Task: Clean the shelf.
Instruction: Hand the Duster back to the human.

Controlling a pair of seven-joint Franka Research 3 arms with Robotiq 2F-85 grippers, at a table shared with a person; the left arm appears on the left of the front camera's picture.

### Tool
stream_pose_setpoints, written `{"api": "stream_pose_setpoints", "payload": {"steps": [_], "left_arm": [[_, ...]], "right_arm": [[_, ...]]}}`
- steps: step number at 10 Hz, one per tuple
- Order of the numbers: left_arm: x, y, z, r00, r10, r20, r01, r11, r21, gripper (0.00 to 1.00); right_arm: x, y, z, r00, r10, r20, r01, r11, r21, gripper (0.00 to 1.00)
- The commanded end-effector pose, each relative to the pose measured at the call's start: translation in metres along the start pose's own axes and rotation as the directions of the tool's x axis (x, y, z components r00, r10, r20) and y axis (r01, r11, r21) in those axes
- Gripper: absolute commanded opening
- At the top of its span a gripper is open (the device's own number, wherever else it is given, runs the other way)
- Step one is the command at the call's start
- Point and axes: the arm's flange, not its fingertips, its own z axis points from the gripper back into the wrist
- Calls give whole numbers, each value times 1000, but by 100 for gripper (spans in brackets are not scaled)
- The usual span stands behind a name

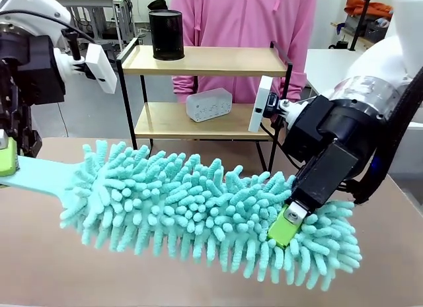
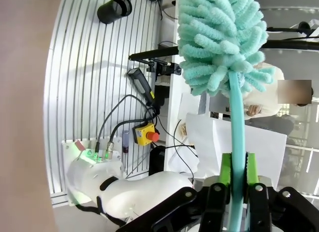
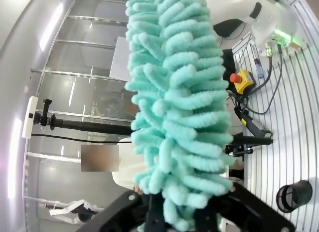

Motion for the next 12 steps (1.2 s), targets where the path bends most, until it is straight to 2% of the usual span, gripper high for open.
{"api": "stream_pose_setpoints", "payload": {"steps": [1, 2, 3, 4, 5, 6, 7, 8, 9, 10, 11, 12], "left_arm": [[-3, -6, 7, 1000, 0, 1, 0, 1000, 22, 68], [-5, -7, 9, 1000, 0, 22, -1, 999, 32, 100], [-7, -6, 11, 999, -4, 41, 2, 1000, 30, 73], [-10, -3, 15, 996, 26, 87, -29, 999, 42, 100], [-19, 6, 24, 979, 88, 183, -100, 993, 58, 100], [-33, 16, 30, 949, 104, 297, -120, 992, 39, 100], [-55, 26, 44, 888, 127, 441, -159, 987, 36, 100], [-80, 37, 51, 806, 120, 579, -154, 988, 10, 100], [-107, 52, 61, 674, 104, 731, -150, 989, -2, 100], [-128, 60, 66, 521, 83, 849, -138, 990, -12, 100], [-138, 74, 71, 356, 78, 931, -141, 990, -29, 100], [-145, 88, 75, 228, 76, 971, -109, 993, -52, 100]], "right_arm": [[1, 2, 4, 1000, 12, -18, -12, 1000, -1, 0], [1, 3, 4, 1000, 12, -15, -13, 1000, -3, 0], [0, 2, 5, 1000, 8, -8, -8, 1000, -4, 0], [-1, 1, 6, 1000, 2, -6, -2, 1000, -4, 0], [-2, 0, 9, 1000, -2, 5, 2, 1000, -4, 0], [-11, 0, 14, 999, -20, 25, 20, 1000, -6, 0], [-22, 2, 22, 997, -21, 68, 22, 1000, -12, 0], [-45, 9, 33, 993, -27, 117, 29, 999, -13, 0], [-73, 17, 47, 982, -29, 187, 37, 999, -36, 0], [-97, 26, 54, 969, -25, 245, 39, 998, -51, 0], [-119, 34, 61, 950, -13, 311, 39, 996, -77, 0], [-138, 45, 68, 929, 38, 368, 2, 994, -108, 0]]}}
